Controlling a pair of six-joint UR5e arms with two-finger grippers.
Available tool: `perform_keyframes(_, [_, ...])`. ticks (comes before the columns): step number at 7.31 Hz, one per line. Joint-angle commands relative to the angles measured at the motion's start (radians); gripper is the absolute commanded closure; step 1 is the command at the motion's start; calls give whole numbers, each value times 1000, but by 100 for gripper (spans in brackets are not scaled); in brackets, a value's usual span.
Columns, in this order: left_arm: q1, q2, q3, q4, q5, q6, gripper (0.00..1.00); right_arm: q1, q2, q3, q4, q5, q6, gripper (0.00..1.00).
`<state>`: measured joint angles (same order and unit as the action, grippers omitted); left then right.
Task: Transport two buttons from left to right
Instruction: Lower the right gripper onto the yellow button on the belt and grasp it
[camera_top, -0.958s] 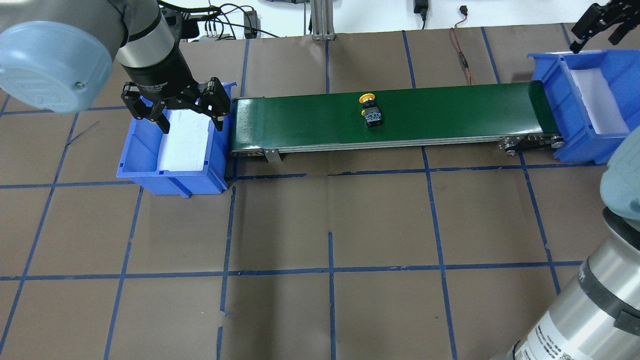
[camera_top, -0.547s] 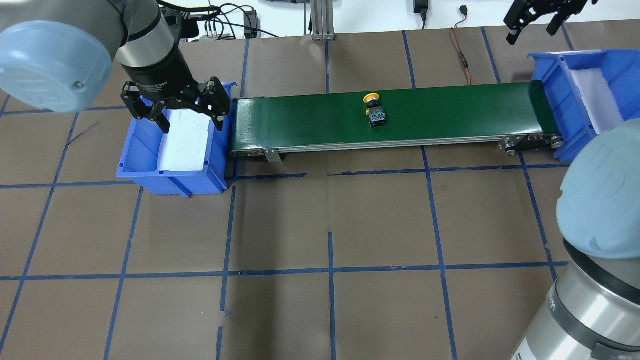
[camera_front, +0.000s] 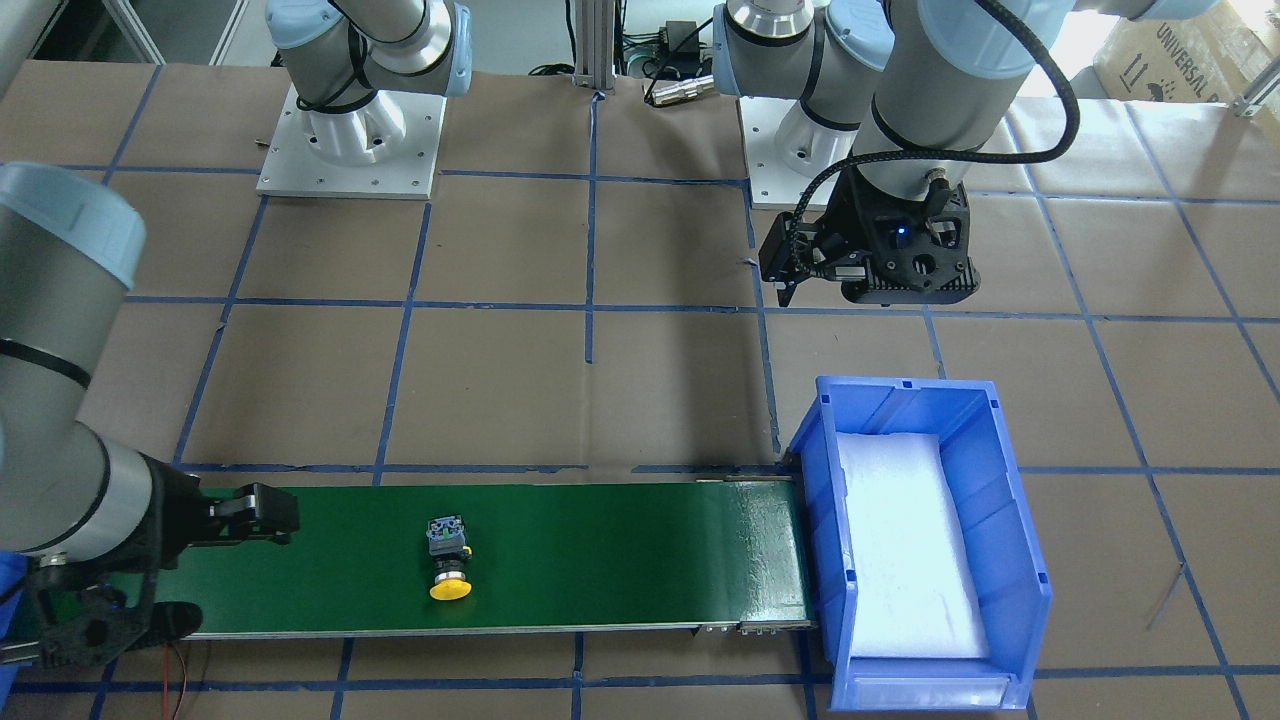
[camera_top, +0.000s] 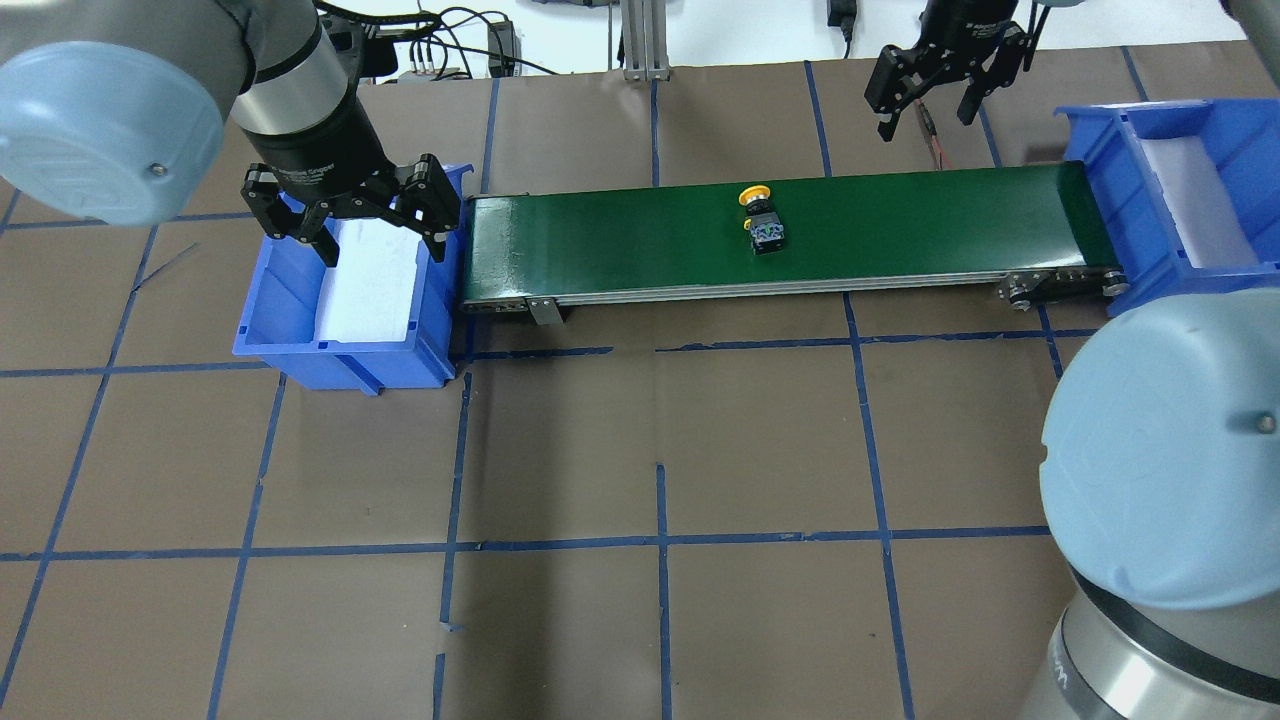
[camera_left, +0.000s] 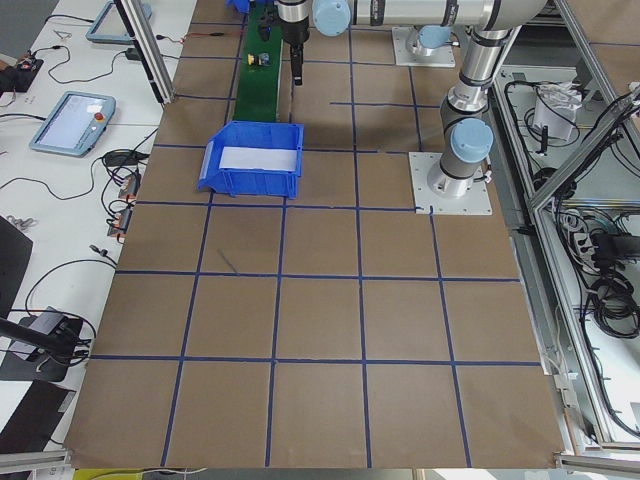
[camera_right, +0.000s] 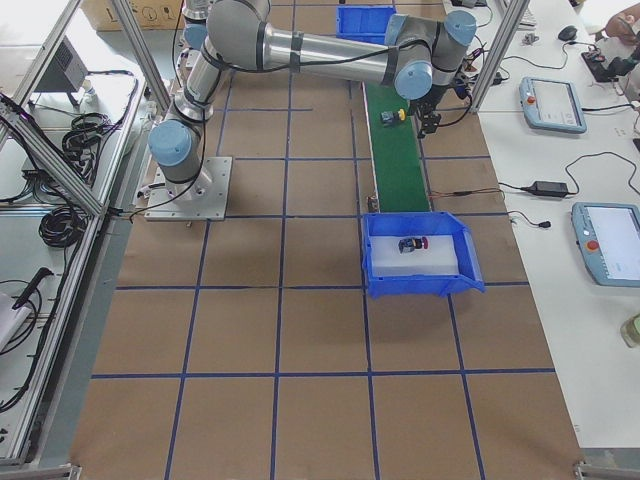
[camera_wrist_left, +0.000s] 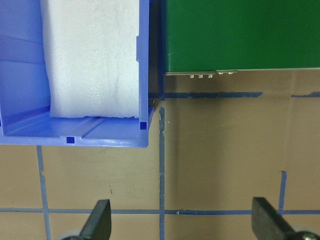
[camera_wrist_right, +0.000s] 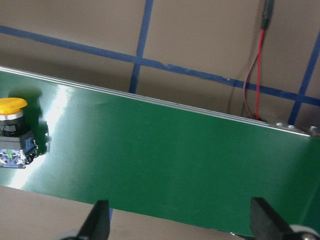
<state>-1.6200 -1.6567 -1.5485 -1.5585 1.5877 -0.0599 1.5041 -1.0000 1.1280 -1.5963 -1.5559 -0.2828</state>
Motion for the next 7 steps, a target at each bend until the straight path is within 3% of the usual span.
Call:
perform_keyframes(1, [0,0,-1,0,0,0,0,53,-38,160,-153,33,81,0])
perform_keyframes(2, [0,0,-1,0,0,0,0,89,-89,226,-216,25,127,0])
perform_keyframes(5, [0,0,-1,0,0,0,0,137,-94,416,-494,13,178,0])
perform_keyframes(7, [0,0,-1,0,0,0,0,154,-66,414,-516,14,192,3])
